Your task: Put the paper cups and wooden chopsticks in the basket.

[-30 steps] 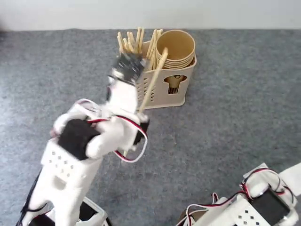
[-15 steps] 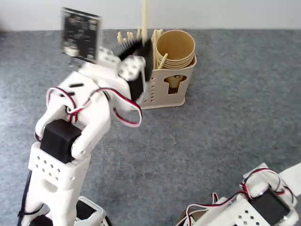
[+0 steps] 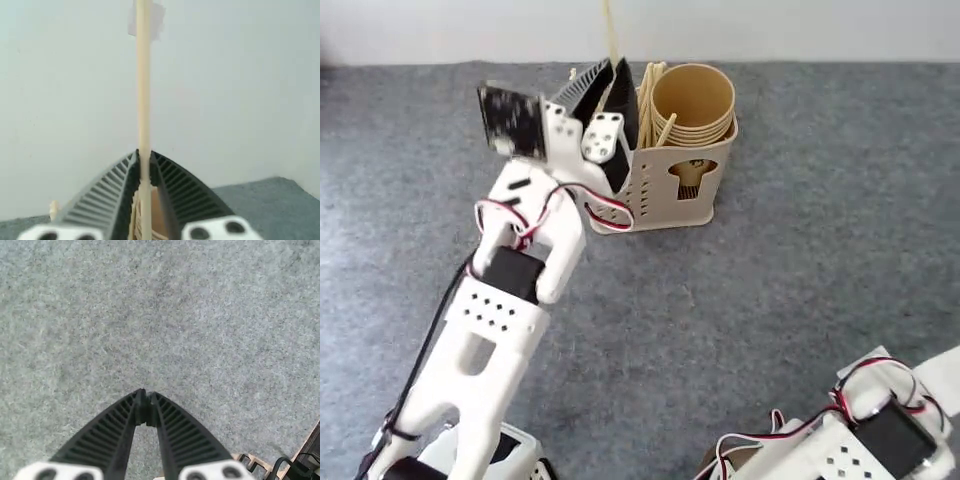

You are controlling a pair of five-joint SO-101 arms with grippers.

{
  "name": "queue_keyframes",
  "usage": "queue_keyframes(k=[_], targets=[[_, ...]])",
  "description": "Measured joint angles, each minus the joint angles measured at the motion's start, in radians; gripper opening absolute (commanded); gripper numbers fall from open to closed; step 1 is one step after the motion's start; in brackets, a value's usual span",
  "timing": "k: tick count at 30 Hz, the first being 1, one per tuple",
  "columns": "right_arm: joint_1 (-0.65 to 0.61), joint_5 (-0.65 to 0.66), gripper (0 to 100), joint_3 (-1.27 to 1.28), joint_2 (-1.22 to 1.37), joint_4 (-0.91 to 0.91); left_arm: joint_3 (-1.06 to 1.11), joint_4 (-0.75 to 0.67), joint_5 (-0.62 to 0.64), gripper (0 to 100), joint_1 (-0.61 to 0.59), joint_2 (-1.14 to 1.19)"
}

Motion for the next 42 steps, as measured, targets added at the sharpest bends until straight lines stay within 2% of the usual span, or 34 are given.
queue_keyframes(k=[3,5,10,20,26,29,35,42], targets=[[0.000,0.000,0.8,0.000,0.000,0.000,0.110,-0.186,0.002,1,-0.014,0.000],[0.000,0.000,0.8,0.000,0.000,0.000,0.121,-0.230,0.002,1,-0.017,0.000],[0.000,0.000,0.8,0.009,0.000,0.000,0.104,-0.252,0.002,1,-0.018,0.041],[0.002,0.000,0.8,0.031,-0.008,0.000,-0.054,-0.253,0.005,2,-0.098,0.397],[0.000,0.000,0.8,0.031,-0.009,0.000,-0.006,-0.259,-0.002,22,-0.103,0.394],[0.000,0.000,0.8,0.031,-0.009,0.000,0.003,-0.153,-0.002,23,-0.103,0.339],[0.000,0.000,0.8,0.031,-0.009,0.000,-0.048,0.147,0.051,23,-0.084,0.203],[-0.061,0.000,0.8,0.031,-0.009,0.000,-0.135,0.404,0.097,23,-0.072,0.071]])
